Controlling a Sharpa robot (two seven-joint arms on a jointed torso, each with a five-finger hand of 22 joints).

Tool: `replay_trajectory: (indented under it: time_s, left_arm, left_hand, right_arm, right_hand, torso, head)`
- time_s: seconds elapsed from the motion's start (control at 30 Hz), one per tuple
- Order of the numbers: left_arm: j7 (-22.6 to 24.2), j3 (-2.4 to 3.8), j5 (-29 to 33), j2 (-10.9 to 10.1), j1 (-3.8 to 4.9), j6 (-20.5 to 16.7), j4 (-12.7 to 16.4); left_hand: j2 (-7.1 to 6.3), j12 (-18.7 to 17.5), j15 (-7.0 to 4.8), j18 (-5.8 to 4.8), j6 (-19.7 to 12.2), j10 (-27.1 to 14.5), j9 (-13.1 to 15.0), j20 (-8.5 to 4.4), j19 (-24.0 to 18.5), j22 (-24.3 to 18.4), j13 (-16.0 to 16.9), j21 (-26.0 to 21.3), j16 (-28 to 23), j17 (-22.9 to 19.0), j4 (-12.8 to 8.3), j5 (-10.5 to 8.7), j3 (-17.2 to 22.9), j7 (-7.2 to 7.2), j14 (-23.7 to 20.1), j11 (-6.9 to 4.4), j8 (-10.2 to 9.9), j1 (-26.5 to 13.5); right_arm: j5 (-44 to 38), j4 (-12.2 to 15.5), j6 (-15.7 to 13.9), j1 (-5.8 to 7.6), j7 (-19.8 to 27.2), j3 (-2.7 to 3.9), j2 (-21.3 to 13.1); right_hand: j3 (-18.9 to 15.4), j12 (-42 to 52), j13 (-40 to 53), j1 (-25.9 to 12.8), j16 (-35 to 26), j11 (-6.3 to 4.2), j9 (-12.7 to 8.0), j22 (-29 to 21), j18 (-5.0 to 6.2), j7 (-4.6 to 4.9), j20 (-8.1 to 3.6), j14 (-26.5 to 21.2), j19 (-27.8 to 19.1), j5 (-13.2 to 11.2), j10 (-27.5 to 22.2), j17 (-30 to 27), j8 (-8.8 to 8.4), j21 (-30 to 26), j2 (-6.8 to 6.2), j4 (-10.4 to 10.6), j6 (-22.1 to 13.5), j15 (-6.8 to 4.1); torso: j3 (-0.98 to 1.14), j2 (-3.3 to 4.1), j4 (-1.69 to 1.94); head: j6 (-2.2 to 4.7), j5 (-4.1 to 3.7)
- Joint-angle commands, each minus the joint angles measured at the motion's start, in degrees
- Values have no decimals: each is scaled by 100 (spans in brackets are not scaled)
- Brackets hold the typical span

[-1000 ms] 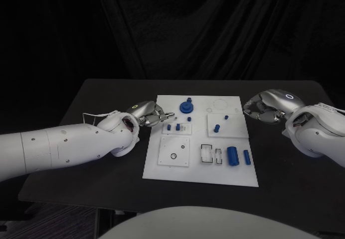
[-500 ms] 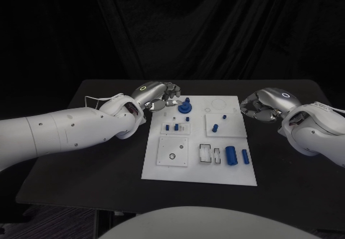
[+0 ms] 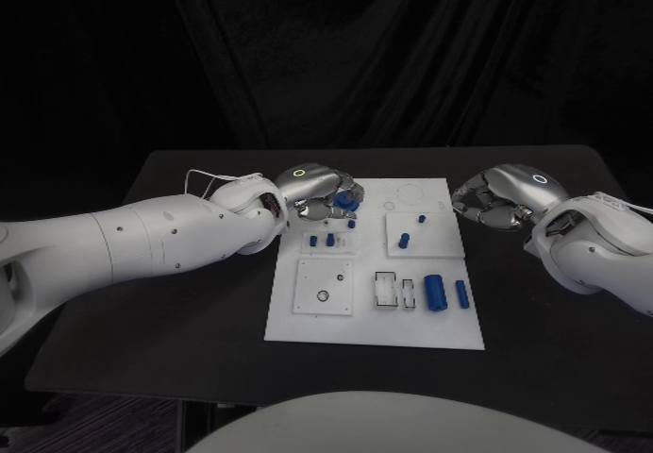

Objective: Assemble the parts on the task board

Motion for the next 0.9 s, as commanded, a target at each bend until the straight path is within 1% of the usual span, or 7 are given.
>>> replay_trajectory:
  time_s: [0.03,0.13,0.27,0.3,0.43,0.73,0.9]
  left_arm:
    - [-38,4,-605,80,-31,339,-58]
    - [-157,4,-679,148,-44,397,-119]
    - [-312,5,-728,201,-54,451,-166]
    - [-351,5,-736,211,-56,464,-175]
    - [-452,5,-749,233,-60,480,-201]
    - [-579,5,-757,241,-66,377,-207]
    - [-638,5,-757,241,-67,405,-210]
  left_hand:
    - [-213,-310,-99,-176,51,185,-707,-66,564,955,-443,625,333,319,-16,321,183,-67,662,-80,-68,2]
    - [-341,-470,-116,-235,14,204,-1045,-109,819,1033,-647,911,373,300,-52,507,314,-102,804,-32,-75,25]
    - [-410,-528,-114,-267,29,223,-1209,-134,952,1075,-740,1062,456,363,-77,651,405,-102,948,-15,-67,27]
    - [-454,-559,-113,-285,65,246,-1299,-147,1020,1097,-796,1142,501,389,-115,802,493,-125,1014,-21,-63,66]
    - [-501,-586,-126,-318,96,274,-1386,-161,1145,1142,-849,1290,602,484,-152,910,596,-146,1144,-29,-62,103]
    - [-693,-664,-148,-371,218,352,-1659,-209,1342,1209,-1004,1535,912,740,-282,1197,1093,-259,1495,-50,-58,180]
    - [-779,-699,-158,-375,260,401,-1752,-224,1362,1215,-1074,1565,924,700,-353,1236,1401,-246,1508,-35,-55,192]
  right_arm:
    - [-17,17,-61,-10,28,4,8]
    - [-17,16,-49,-10,23,4,12]
    - [-17,23,-41,-10,12,4,3]
    - [-17,24,-37,-10,6,4,-2]
    - [-17,23,-16,-10,-16,4,-12]
    - [-17,18,27,-10,-54,4,-12]
    - [-17,13,45,-10,-67,4,-8]
  right_hand:
    - [38,24,587,-13,25,-4,8,862,-4,2,14,308,41,39,35,1051,23,20,-31,5,43,9]
    - [39,18,579,-17,20,-5,8,861,-3,1,14,307,41,50,28,1047,23,17,-32,7,44,8]
    - [39,18,579,-17,20,-5,8,861,-3,1,14,307,41,50,28,1047,23,17,-32,7,44,8]
    - [39,18,579,-17,20,-5,8,861,-3,1,14,307,41,50,28,1047,23,17,-32,7,44,8]
    - [39,16,577,-23,19,-7,7,863,-4,1,13,307,45,61,27,1047,21,23,-34,10,42,7]
    - [39,8,568,-31,15,-7,6,860,-2,2,12,306,41,68,18,1045,19,12,-38,15,39,6]
    - [39,8,568,-31,15,-7,6,860,-2,2,12,306,41,68,18,1045,19,12,-38,15,39,6]
  torso:
    - [-2,48,-15]
    - [-1,70,-32]
    - [-1,103,-42]
    - [-2,107,-43]
    - [-3,120,-47]
    - [-11,144,-95]
    - [-5,138,-96]
  head:
    - [-1,-2]
    - [-1,4]
    - [-1,-2]
    - [-1,-6]
    - [-1,-10]
    - [-1,23]
    - [-1,24]
